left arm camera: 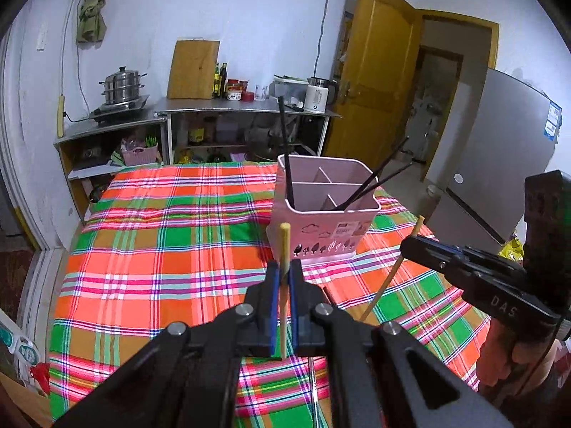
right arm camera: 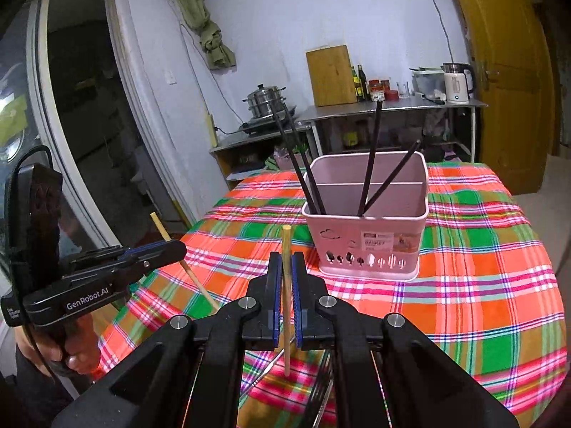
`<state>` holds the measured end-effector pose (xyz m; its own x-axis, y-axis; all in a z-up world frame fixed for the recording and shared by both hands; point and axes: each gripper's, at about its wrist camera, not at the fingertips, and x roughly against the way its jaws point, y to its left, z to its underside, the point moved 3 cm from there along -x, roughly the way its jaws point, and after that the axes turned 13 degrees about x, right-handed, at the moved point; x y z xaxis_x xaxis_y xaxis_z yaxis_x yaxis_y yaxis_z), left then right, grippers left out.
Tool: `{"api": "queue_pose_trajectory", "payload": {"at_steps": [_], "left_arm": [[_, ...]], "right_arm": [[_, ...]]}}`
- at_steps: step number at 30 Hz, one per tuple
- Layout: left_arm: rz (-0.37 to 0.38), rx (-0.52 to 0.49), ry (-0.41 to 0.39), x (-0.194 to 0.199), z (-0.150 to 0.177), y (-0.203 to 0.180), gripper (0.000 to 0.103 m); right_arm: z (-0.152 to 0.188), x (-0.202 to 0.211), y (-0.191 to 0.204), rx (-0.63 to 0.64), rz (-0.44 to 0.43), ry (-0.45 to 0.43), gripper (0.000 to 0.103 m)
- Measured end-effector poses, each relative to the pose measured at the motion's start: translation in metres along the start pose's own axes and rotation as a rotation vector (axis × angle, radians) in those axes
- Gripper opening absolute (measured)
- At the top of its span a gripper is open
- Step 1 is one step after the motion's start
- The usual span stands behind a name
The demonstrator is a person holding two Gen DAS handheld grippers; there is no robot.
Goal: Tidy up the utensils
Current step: 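Close the right tool on a wooden chopstick while the left tool grasps another, then lift both held wooden chopsticks upright over the pink basket and lower them in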
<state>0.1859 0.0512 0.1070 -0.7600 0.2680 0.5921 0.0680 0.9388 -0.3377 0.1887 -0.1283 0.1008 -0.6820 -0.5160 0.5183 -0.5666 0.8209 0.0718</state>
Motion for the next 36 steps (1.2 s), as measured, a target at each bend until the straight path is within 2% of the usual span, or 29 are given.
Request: {"api": "queue_pose_trajectory", "payload": {"at_steps": [7,13,27,36], "left_arm": [[0.013,-0.032,-0.006,0.001,-0.011,-0.014,0.006],[0.031,-0.054,-0.017,-0.007,-0.035,-0.027,0.006],[0.096,-0.053,-0.126,-0.016,-0.109,-0.058,0.006],[0.109,-0.043,-0.172,-0.034,-0.132,-0.061,0.006]], "right_arm": [[-0.009,0.011,-0.005,0.019,0.031,-0.029,0.005],[-0.034,0.018,-0.014,0.034,0.068,-0.081,0.005],[-0.091,0.014,-0.038,0.051,0.131,-0.221,0.005],[-0.108,0.008,-0.054,0.048,0.175,-0.280,0.005]]}}
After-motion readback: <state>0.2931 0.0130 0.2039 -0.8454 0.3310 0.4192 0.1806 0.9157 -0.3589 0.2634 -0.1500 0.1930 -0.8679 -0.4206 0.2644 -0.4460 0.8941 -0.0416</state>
